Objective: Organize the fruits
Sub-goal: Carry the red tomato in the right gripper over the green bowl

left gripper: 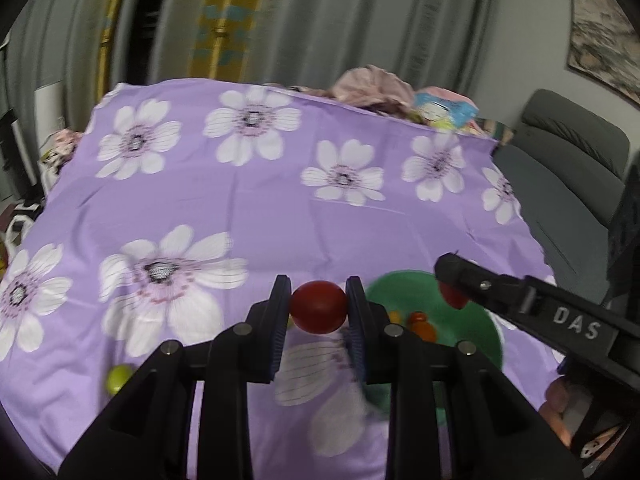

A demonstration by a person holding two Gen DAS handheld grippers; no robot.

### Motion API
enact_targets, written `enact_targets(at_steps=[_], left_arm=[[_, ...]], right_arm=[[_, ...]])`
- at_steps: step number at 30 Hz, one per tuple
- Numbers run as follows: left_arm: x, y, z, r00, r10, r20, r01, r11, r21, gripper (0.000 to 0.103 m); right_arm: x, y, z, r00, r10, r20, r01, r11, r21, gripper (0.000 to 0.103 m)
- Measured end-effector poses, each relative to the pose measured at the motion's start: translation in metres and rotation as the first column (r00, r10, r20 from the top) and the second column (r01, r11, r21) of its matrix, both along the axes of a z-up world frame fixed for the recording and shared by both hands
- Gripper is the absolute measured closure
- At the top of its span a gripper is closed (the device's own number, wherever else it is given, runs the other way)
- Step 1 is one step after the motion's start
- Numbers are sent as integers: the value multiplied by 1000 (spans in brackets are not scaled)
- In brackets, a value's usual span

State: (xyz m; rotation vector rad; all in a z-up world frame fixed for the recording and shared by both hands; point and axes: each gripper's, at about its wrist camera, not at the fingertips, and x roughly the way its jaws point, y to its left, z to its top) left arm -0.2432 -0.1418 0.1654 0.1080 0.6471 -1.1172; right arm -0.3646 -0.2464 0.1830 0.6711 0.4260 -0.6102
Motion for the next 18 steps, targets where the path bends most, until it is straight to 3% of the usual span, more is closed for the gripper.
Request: enact_targets(at_steps=[10, 18], left_arm=[[-41, -60, -19, 988, -147, -45, 150, 987, 61, 75], [-57, -90, -45, 977, -195, -82, 205, 969, 139, 75]], right_arm=[[-51, -47, -22, 984, -176, -27, 177, 979, 99, 74], [-65, -66, -42, 973, -217, -78, 227, 960, 165, 74]])
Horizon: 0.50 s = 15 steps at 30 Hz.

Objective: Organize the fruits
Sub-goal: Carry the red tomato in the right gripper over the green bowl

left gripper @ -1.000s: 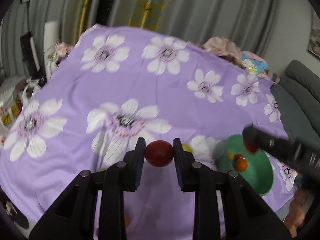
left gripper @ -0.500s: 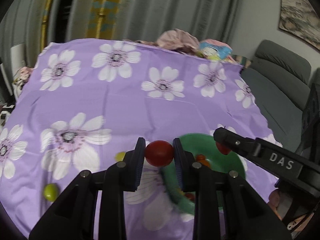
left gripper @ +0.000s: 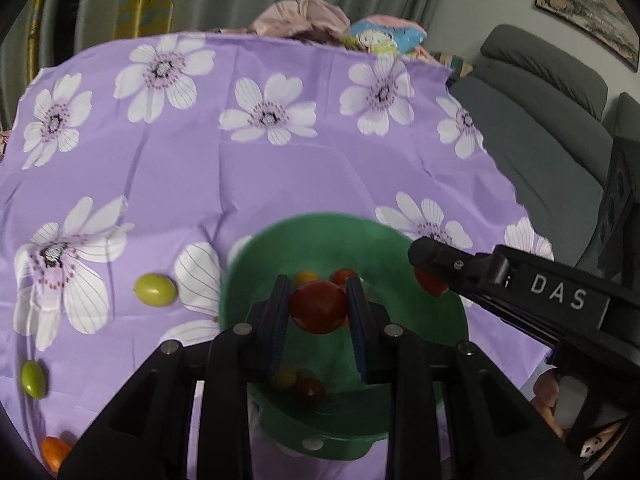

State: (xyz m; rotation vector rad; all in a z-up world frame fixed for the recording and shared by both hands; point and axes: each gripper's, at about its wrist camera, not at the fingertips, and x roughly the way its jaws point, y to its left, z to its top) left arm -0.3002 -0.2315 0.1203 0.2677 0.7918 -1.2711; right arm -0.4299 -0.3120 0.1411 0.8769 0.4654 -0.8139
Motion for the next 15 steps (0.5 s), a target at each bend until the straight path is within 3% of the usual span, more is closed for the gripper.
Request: enact_targets(at_steps=[15], left_arm=[[-8, -20, -34, 999, -19, -26, 22, 994, 108, 75]], right_arm=[[-2, -19, -25, 994, -37, -106, 45, 996, 75, 74]])
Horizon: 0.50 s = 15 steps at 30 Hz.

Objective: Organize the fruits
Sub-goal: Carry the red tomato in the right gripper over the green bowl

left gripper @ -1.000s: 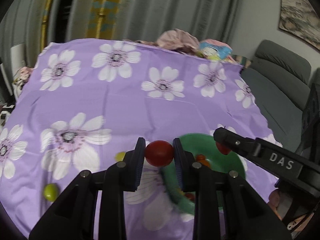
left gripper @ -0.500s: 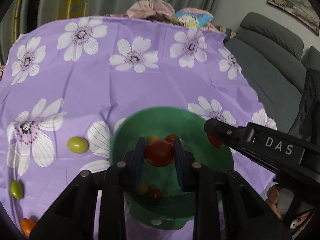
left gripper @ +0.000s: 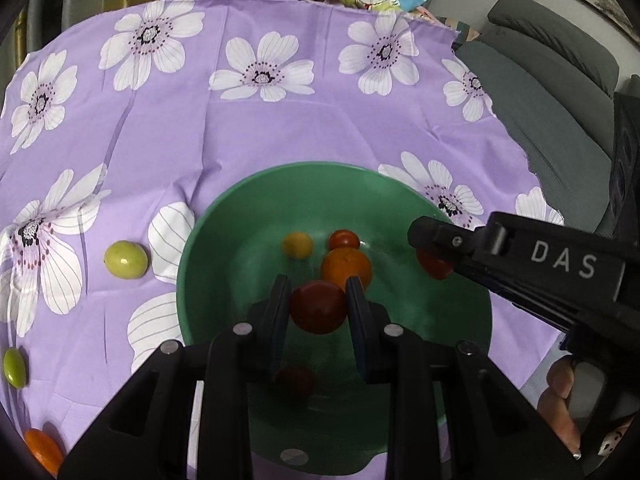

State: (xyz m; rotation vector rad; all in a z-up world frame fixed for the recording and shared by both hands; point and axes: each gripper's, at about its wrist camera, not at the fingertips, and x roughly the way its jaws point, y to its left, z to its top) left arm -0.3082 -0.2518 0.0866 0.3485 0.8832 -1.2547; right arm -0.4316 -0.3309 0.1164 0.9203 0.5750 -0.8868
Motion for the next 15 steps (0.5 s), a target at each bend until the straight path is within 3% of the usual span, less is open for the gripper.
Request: enact_targets(at_steps=[15], left_arm=[[3, -5, -13, 1000, 11, -19, -10, 999, 46, 75]], right_arm=[[8, -3, -8, 996, 3, -93, -2, 1000, 10, 74]])
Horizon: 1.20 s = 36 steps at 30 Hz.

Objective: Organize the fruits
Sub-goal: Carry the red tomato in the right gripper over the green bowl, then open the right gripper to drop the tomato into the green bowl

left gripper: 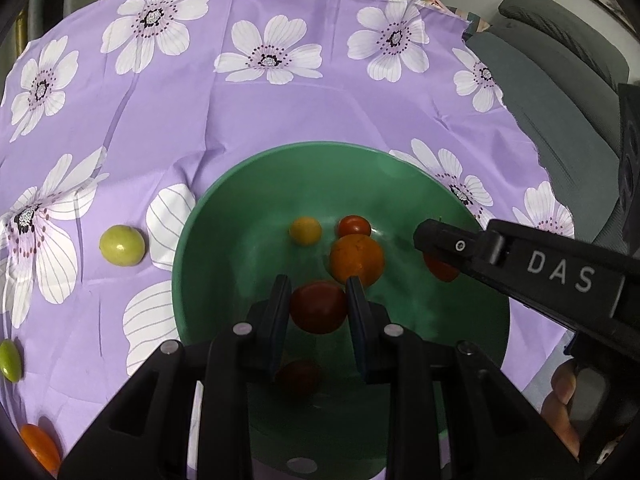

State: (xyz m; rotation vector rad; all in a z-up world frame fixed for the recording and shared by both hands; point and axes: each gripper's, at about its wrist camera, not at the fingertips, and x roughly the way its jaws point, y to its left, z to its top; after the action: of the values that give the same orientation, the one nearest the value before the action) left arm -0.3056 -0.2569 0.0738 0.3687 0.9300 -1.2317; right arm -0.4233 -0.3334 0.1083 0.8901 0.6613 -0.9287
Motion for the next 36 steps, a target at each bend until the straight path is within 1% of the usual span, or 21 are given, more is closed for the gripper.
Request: enact_targets(at_steps=[27, 33, 36], left_arm=[[1, -3, -6, 999, 14, 43, -16, 999, 35, 75], [0, -2, -3, 999, 3, 50, -5, 999, 33, 74], [2, 2, 4, 999, 5, 47, -5, 1000, 15, 75]], right_arm=[[4, -2, -6, 998, -16, -69, 16, 1000, 6, 74], [3, -2, -6, 997, -24, -74, 25, 1000, 7, 74], [3, -1, -5, 997, -20, -68, 20, 1000, 10, 74]])
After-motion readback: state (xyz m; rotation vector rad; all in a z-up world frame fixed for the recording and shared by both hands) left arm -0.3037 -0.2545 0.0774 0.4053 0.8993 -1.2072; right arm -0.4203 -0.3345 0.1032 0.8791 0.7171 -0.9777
